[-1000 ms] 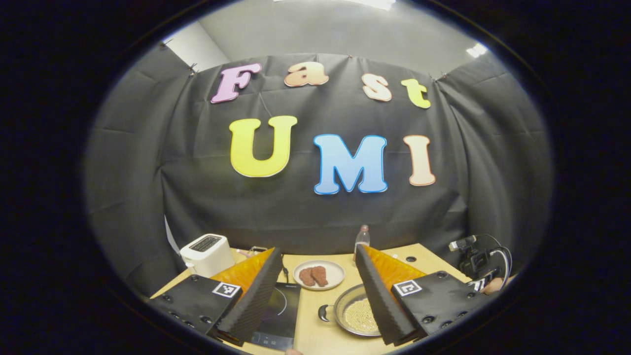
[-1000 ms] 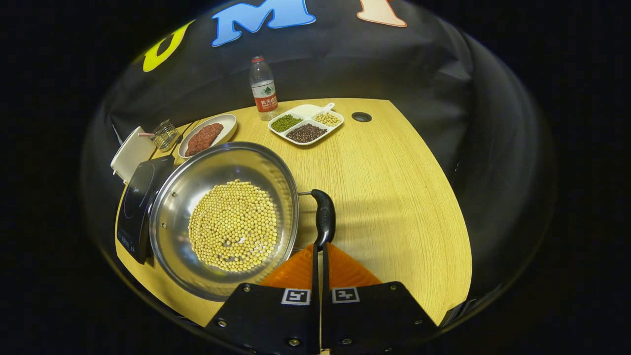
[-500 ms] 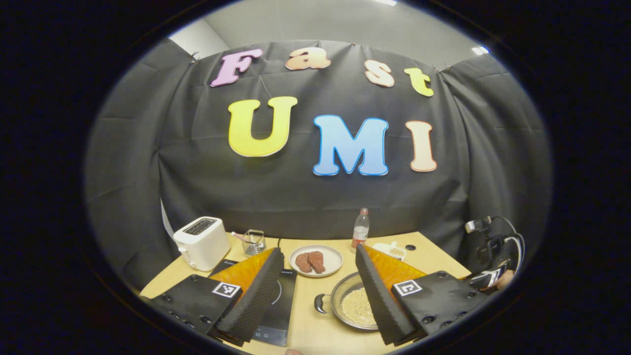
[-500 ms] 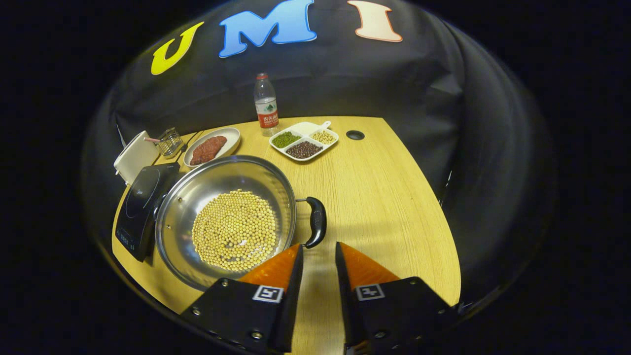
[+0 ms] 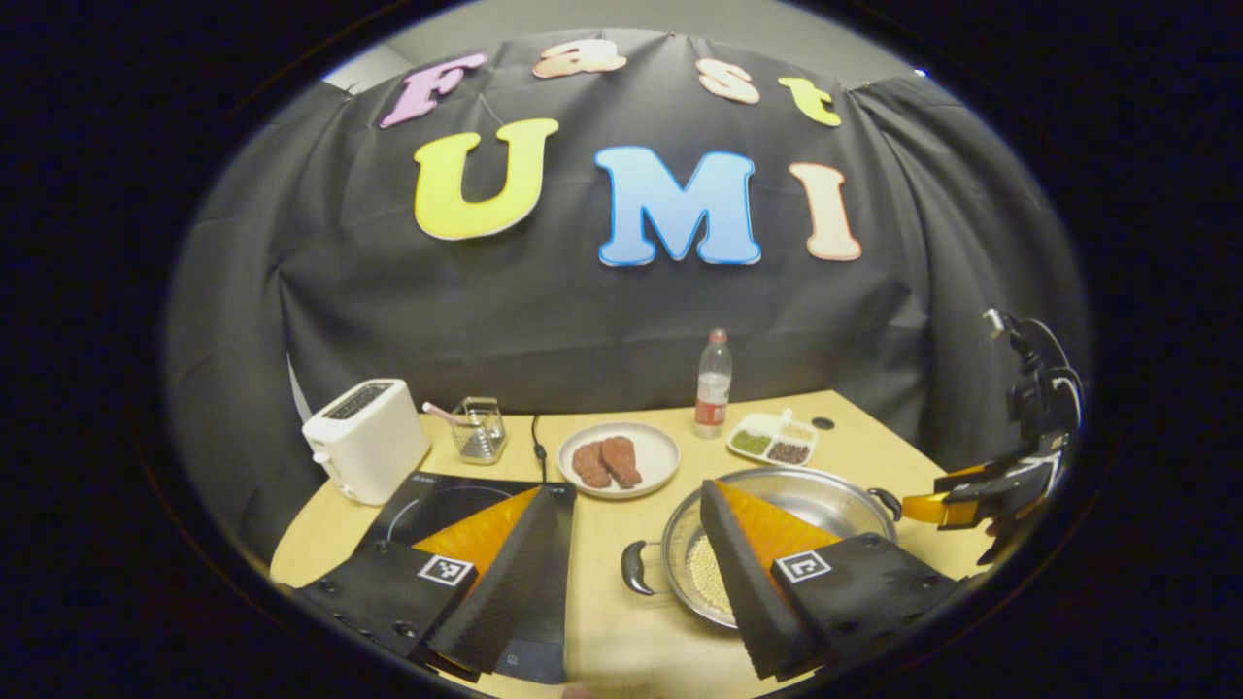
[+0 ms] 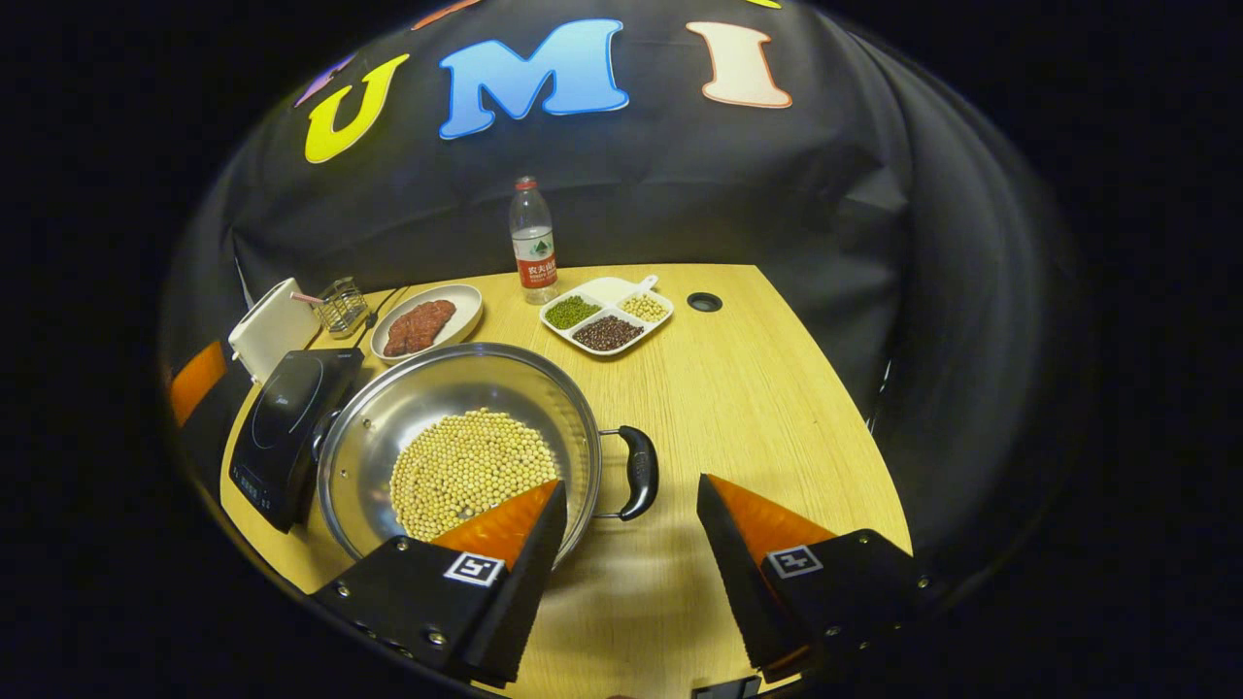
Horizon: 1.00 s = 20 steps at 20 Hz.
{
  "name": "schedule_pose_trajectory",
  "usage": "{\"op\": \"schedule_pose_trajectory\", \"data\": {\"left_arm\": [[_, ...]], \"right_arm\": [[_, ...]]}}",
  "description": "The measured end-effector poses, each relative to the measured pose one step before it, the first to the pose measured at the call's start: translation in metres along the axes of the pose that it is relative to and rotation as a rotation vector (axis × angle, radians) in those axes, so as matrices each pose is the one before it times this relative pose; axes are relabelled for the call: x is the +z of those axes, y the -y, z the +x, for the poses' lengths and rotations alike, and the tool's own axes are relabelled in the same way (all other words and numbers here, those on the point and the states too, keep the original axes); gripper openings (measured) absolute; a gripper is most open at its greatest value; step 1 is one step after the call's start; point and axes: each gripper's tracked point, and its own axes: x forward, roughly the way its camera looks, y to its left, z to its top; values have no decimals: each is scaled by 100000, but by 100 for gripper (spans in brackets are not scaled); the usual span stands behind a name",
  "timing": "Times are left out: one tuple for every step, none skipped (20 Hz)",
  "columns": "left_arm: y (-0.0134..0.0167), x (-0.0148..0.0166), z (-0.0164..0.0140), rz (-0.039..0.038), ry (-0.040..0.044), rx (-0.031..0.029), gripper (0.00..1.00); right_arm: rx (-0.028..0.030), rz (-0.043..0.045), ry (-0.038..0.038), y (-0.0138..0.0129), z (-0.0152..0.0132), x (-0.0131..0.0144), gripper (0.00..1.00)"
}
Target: First push the handle of the pot to place it horizontally, then grasp the pot with both hands and set it on the induction cooktop.
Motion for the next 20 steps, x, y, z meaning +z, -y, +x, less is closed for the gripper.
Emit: {"op": "schedule_pose_trajectory", "data": {"left_arm": [[-7, -996, 1134, 500, -2248, -269, 99], [324, -1071, 897, 355, -2469, -749, 96], [360, -820, 913, 548, -2265, -923, 98], [286, -967, 802, 483, -2523, -691, 97], [177, -961, 912, 154, -2814, -479, 98], [142, -937, 882, 171, -2294, -140, 98], [80, -730, 918, 184, -2184, -87, 98], [91, -896, 737, -60, -2387, -88, 96], [4, -740, 773, -26, -2229, -5, 98], [-29, -523, 636, 101, -2058, -196, 98], [-72, -392, 694, 83, -1562, 239, 98], [-12, -251, 671, -50, -1366, -409, 98], [131, -229, 600, -3, -1309, -583, 98], [55, -376, 481, 160, -1298, -305, 98], [-140, -259, 456, 1023, -1523, 709, 99], [-277, -326, 387, 1132, -1427, 1146, 99], [50, -105, 316, 112, -607, -72, 98], [258, -17, 251, -71, -566, -574, 95], [84, 17, 108, 258, -289, -110, 92], [256, -126, 101, 389, -295, -822, 82]], "right_arm": [[-76, -133, -1147, -55, 674, -105, 83], [124, -298, -710, -34, 537, -1, 83], [-64, -553, -905, 25, 684, -155, 83], [-118, -537, -708, -3, 585, -36, 83], [153, -136, -929, -11, 644, -118, 83], [52, 104, -1004, -66, 539, -22, 83], [114, 139, -766, -47, 676, -61, 83], [85, 164, -779, -86, 476, 12, 83], [-96, -14, -621, 30, 406, 30, 83], [126, -155, -455, -44, 472, 3, 83], [-44, -270, -764, -36, 415, -81, 83], [-25, -136, -633, -6, 447, -30, 83], [62, 9, -443, -77, 413, 8, 83], [-166, 187, -634, 13, 320, 20, 83], [-271, 188, -580, 61, 293, -74, 83], [-385, 125, -707, -27, 330, -15, 82], [-611, -328, -773, 79, 334, -144, 80], [-633, -359, -676, 110, 239, -97, 80], [1154, 445, -92, -244, 231, -8, 80], [497, 528, -176, -247, -516, 324, 76]]}}
